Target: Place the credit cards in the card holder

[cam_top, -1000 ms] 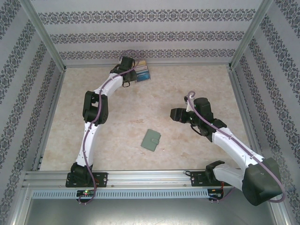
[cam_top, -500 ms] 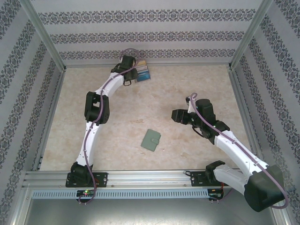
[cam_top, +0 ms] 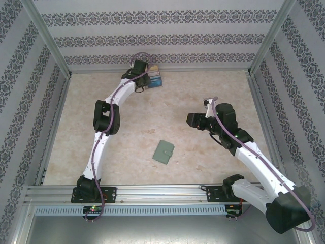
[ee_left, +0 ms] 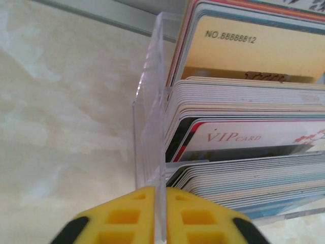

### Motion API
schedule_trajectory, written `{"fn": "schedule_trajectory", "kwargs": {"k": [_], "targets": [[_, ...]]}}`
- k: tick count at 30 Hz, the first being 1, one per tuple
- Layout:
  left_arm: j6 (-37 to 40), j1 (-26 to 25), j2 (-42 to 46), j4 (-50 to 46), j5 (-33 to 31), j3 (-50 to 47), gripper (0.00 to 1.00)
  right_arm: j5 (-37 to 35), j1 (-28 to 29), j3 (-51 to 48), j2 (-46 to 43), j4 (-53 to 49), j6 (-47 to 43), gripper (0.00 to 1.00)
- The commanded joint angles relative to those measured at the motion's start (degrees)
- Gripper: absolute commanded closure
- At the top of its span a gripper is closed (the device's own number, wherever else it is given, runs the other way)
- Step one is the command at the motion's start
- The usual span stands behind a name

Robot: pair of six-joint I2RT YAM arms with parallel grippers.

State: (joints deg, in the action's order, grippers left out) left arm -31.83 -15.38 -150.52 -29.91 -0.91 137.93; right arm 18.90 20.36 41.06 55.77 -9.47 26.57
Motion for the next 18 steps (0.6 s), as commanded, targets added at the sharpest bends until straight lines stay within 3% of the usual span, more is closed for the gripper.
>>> {"fn": "schedule_trajectory", "kwargs": {"k": [1, 6, 13, 18], "targets": [[-0.31, 0.17, -2.05, -7.53, -2.07, 0.46, 0.98, 0.35, -0.56, 1.41, -0.18, -0.69, -0.71, 0.44], [-0.97, -0.34, 2.88, -7.4, -2.76, -6.26, 1.0, 0.83, -0.52, 2.09, 0.3, -1.09, -0.55, 0.44], [-2.68, -1.55, 16.92, -0.42, -3.99, -27.17, 1.0, -5.06, -0.64, 2.73, 1.61, -4.06, 4.03, 0.44], [-14.53, -4.27, 26.85, 5.26, -2.46, -44.11, 0.98, -5.31, -0.54, 2.14, 2.77, -3.08, 6.42, 0.45]]}}
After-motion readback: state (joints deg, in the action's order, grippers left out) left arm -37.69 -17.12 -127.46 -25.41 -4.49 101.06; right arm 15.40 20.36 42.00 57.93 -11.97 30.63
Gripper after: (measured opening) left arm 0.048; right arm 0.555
